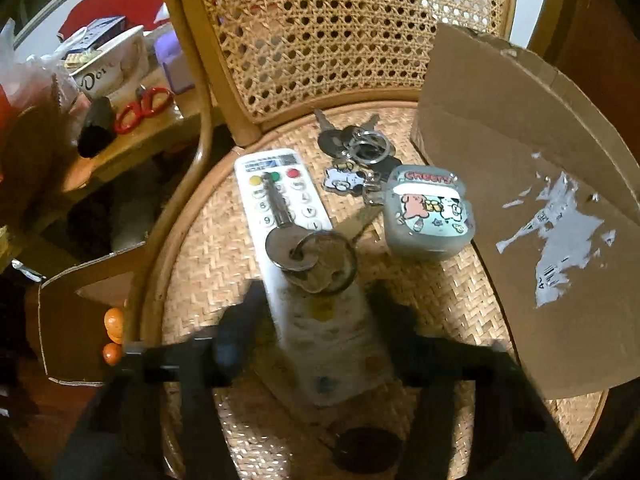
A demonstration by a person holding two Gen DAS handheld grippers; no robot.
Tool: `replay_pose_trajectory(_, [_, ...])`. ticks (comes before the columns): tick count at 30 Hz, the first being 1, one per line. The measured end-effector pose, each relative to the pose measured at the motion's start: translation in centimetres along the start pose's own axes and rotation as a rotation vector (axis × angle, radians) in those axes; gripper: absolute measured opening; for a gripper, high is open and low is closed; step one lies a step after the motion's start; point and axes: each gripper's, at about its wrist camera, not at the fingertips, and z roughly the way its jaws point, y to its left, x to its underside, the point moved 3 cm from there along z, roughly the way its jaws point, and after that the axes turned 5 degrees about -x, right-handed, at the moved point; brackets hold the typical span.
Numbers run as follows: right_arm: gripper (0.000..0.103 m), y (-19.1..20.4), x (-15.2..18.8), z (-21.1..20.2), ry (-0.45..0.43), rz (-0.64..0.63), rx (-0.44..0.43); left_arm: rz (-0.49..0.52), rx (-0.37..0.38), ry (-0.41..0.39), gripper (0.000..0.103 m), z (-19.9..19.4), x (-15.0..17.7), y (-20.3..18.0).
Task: Organize rigid objects
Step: 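Move the left tool to the seat and grasp the white TV remote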
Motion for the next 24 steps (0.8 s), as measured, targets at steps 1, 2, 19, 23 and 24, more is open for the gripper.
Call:
replay_pose_trajectory(1, [0.006,0.0,0.0,0.0,0.0,0.001,0.001,0.012,-0.01,0.0,0.042,-0.1,0.0,-0.1])
replay_pose_trajectory(2, [0.006,0.0,0.0,0.0,0.0,0.0,0.002,0.017,-0.006,0.003,0.042,-0.2,0.1,0.0])
replay_pose_trajectory(19, [0.006,0.0,0.0,-0.1,-0.001,0.001,0.0,0.003,0.061,-0.156,0.012,-7.3,-1.1,0.9])
replay_pose_trajectory(23, [0.006,0.0,0.0,-0.1,-0.001,0.001,0.0,-0.005,0.045,-0.125,0.015,-6.8,-0.9,1.3])
replay_pose_trajectory(24, [0.006,0.0,0.0,-0.1,0.0,0.0,0.0,-0.028,0.045,-0.123,0.021,-6.7,-0.7,1.5])
